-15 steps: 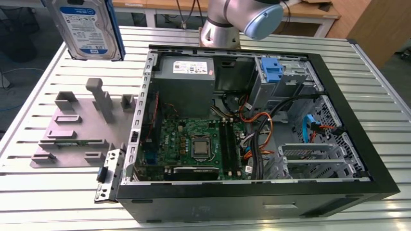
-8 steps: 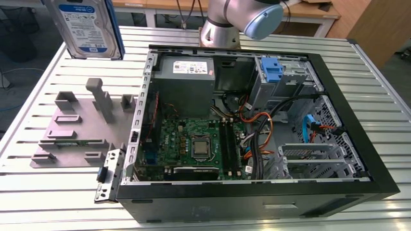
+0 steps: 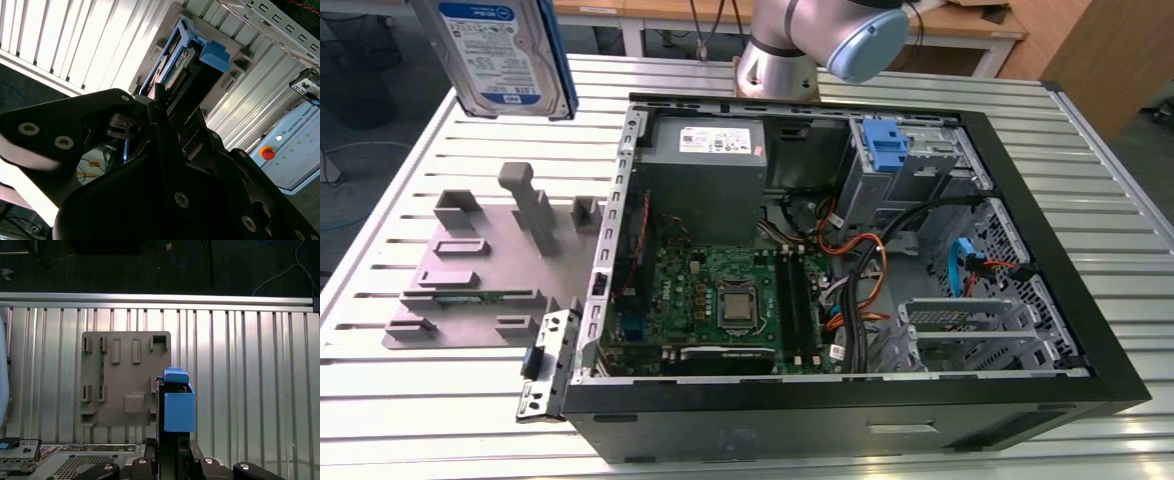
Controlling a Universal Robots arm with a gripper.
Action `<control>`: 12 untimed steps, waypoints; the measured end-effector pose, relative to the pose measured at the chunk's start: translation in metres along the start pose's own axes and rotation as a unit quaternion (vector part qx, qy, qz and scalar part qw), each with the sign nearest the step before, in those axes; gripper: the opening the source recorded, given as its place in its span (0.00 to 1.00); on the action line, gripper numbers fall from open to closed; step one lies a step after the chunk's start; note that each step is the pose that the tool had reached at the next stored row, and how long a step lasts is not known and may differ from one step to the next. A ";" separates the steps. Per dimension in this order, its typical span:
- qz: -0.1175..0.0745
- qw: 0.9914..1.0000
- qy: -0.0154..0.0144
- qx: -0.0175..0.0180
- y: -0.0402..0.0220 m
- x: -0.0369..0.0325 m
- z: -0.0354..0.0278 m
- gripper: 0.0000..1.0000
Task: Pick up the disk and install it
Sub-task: 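Pick up the disk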
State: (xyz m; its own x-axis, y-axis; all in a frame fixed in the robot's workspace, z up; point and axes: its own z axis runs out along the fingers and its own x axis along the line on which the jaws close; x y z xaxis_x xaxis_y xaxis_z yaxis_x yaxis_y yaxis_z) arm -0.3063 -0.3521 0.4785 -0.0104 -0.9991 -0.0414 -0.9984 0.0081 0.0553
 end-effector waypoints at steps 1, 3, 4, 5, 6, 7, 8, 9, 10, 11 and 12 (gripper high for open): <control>0.000 1.000 0.000 0.000 0.0000 0.0000 -0.0001 0.35; 0.000 1.000 0.000 0.000 0.0000 0.0000 -0.0002 0.35; 0.000 1.000 0.000 0.000 0.0000 0.0000 -0.0002 0.35; 0.000 1.000 0.000 0.000 0.0000 0.0000 -0.0002 0.35; 0.000 1.000 0.000 0.000 0.0000 0.0000 -0.0002 0.35; 0.000 1.000 0.000 0.000 0.0000 0.0000 -0.0002 0.35; 0.000 1.000 0.000 0.000 0.0000 0.0000 -0.0002 0.35; 0.000 1.000 0.000 0.000 -0.0004 0.0000 -0.0003 0.35; 0.000 1.000 0.000 0.000 -0.0010 0.0000 -0.0004 0.35; 0.000 1.000 0.000 0.000 -0.0016 0.0000 -0.0004 0.35; 0.000 1.000 0.000 0.000 -0.0024 0.0000 -0.0003 0.35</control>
State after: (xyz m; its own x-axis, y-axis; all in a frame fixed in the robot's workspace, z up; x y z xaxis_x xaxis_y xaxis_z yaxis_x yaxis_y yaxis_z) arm -0.3039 -0.3521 0.4788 -0.0103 -0.9991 -0.0414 -0.9984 0.0080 0.0553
